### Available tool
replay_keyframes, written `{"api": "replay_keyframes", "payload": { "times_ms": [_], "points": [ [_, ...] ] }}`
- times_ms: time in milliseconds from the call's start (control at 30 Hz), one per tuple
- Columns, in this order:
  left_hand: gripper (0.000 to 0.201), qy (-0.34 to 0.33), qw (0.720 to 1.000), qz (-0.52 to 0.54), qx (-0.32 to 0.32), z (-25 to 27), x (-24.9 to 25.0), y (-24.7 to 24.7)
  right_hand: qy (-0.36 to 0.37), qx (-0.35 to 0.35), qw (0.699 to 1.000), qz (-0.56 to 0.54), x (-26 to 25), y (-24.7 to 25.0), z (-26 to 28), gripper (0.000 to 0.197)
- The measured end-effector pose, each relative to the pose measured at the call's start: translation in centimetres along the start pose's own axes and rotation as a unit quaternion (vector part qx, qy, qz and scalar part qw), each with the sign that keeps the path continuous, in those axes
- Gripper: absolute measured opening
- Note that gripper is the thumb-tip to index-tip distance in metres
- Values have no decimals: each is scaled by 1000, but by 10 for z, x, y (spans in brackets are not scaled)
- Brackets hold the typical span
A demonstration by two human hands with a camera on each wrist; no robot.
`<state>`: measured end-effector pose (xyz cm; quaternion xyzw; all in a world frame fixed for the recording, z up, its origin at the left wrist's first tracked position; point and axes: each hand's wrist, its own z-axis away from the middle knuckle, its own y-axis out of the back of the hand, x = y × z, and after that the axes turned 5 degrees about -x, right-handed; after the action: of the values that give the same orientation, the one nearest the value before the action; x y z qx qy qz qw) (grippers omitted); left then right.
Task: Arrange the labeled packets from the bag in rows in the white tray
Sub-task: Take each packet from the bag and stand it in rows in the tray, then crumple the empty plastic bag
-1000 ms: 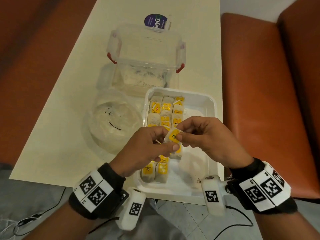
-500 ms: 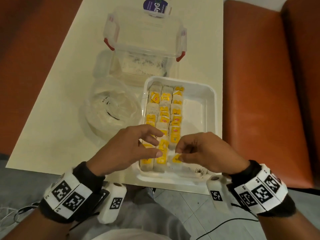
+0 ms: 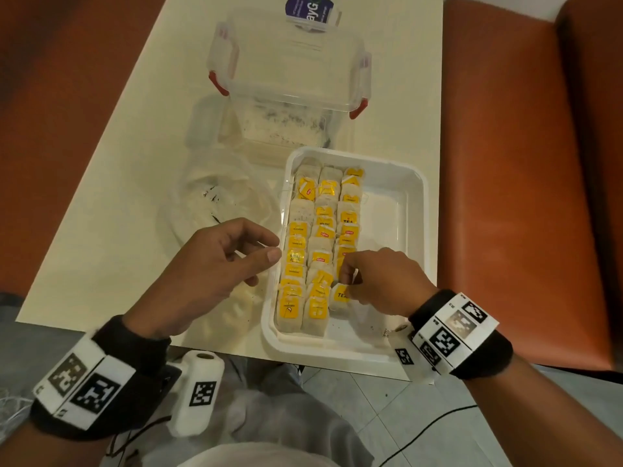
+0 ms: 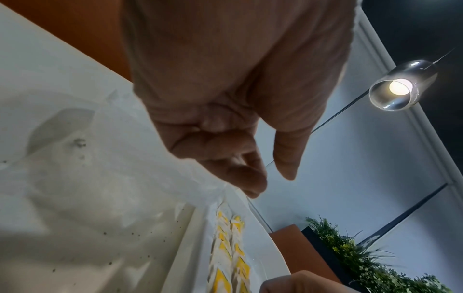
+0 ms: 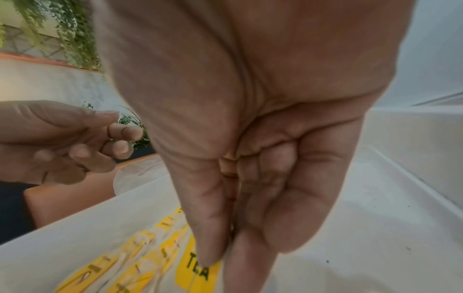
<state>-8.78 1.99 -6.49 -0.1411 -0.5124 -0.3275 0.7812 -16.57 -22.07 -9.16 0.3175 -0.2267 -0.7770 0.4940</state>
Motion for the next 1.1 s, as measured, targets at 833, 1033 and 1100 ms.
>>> {"api": "replay_keyframes", "payload": {
  "times_ms": [833, 1033, 1100],
  "points": [
    [71, 146, 933, -165, 286, -8, -35, 69, 56, 142, 979, -137, -29, 37, -8, 24],
    [76, 168, 968, 16, 185, -23, -49, 54, 72, 160, 971, -163, -81, 53, -60, 53],
    [66, 139, 974, 23, 179, -24, -49, 49, 62, 148, 977, -143, -86, 51, -71, 49]
  ]
}}
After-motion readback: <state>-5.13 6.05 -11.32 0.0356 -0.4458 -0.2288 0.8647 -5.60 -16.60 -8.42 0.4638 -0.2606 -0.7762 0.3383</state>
